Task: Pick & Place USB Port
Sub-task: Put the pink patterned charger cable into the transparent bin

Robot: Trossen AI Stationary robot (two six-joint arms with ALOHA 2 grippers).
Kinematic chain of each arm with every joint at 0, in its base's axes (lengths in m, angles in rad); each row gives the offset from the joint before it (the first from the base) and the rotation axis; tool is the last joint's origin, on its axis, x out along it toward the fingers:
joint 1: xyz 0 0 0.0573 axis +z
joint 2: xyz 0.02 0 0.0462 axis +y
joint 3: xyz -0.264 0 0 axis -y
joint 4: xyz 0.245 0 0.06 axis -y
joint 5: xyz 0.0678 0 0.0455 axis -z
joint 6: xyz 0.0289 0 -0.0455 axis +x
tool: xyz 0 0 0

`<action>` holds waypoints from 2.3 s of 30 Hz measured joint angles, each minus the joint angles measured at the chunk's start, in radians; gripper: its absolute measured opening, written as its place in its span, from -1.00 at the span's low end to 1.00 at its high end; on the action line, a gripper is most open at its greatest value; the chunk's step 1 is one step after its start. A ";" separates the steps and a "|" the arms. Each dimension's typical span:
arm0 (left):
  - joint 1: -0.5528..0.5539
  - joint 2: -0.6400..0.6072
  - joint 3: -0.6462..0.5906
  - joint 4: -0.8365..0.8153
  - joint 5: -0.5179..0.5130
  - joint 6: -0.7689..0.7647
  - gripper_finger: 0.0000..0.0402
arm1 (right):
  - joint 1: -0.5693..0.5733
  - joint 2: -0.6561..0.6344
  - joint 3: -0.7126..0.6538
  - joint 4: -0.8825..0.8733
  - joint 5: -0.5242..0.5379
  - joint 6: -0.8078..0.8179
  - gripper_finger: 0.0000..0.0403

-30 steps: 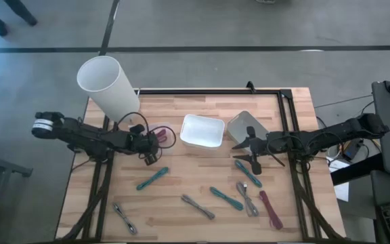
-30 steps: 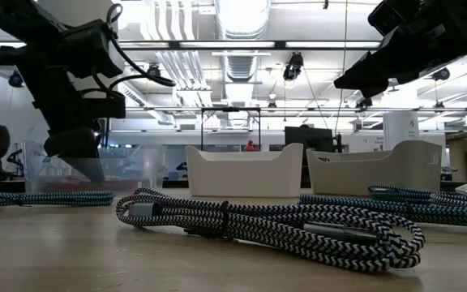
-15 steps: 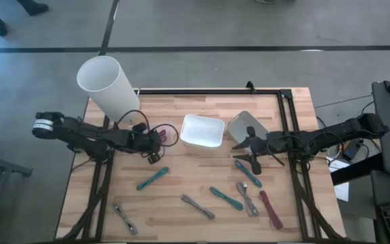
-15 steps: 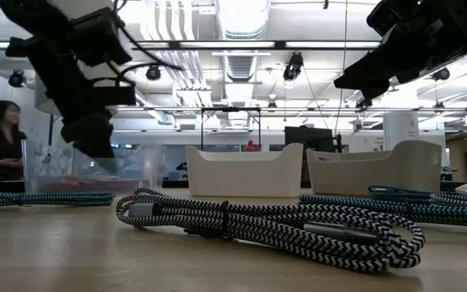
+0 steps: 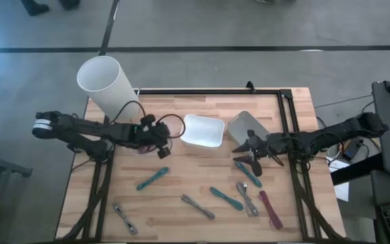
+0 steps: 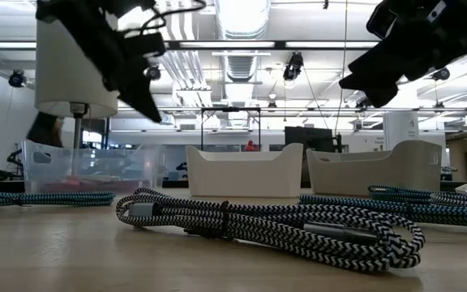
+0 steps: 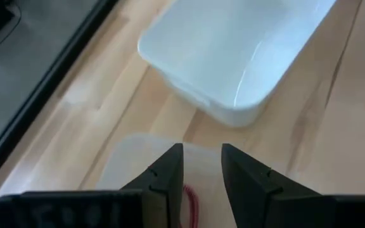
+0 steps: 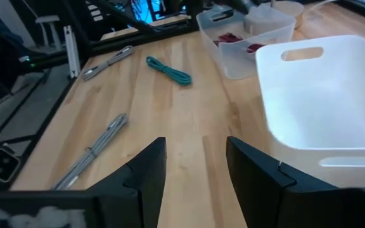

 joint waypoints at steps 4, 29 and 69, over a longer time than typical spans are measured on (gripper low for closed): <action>0.000 0.000 0.038 0.011 0.000 0.000 -0.46 | 0.033 0.000 0.002 -0.006 0.003 0.034 -0.25; -0.002 0.002 0.019 0.187 0.007 0.000 -0.46 | 0.507 0.176 0.327 -0.767 -0.013 0.875 -0.24; -0.002 0.003 -0.021 0.225 0.008 -0.055 -0.46 | 0.634 0.656 0.466 -0.830 -0.243 1.289 -0.29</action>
